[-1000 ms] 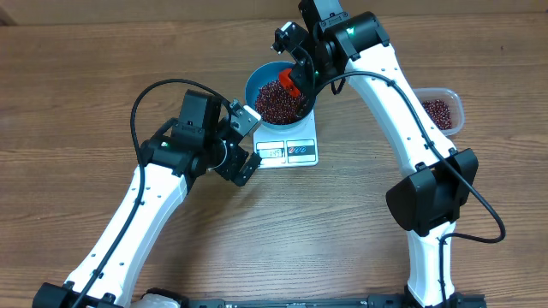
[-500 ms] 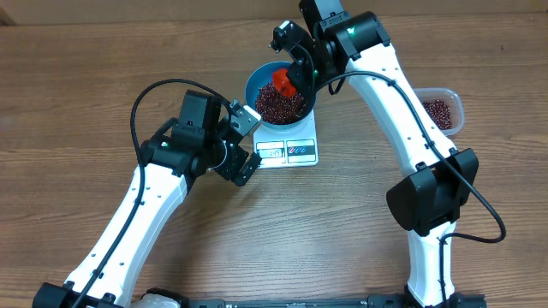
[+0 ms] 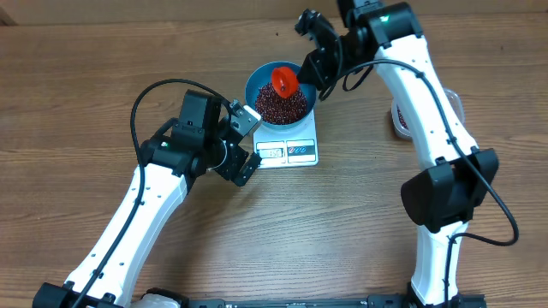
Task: Scoop item into bowl and weigh 150g on scale
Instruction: 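Carry the scoop right to the clear bean tub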
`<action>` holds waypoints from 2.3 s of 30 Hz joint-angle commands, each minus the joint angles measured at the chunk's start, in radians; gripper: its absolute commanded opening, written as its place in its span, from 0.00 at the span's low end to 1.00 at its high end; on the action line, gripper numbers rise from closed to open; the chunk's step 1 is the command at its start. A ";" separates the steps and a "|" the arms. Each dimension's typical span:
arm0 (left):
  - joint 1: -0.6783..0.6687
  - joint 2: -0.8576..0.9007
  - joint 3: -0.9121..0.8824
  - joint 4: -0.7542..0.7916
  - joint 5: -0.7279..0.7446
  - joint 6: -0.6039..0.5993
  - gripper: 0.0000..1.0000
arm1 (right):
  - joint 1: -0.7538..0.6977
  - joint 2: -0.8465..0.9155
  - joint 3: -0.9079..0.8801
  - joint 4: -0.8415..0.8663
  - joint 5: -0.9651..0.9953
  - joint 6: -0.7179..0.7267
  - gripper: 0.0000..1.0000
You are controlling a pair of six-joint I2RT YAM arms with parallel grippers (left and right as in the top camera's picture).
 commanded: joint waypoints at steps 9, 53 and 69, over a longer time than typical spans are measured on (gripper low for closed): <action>0.005 -0.021 -0.003 0.002 0.004 -0.010 1.00 | -0.052 -0.064 0.035 -0.010 -0.106 0.035 0.04; 0.005 -0.021 -0.003 0.002 0.004 -0.010 1.00 | -0.546 -0.155 -0.089 -0.281 0.399 0.196 0.04; 0.005 -0.021 -0.003 0.002 0.004 -0.010 0.99 | -0.304 -0.155 -0.097 -0.243 0.910 0.241 0.04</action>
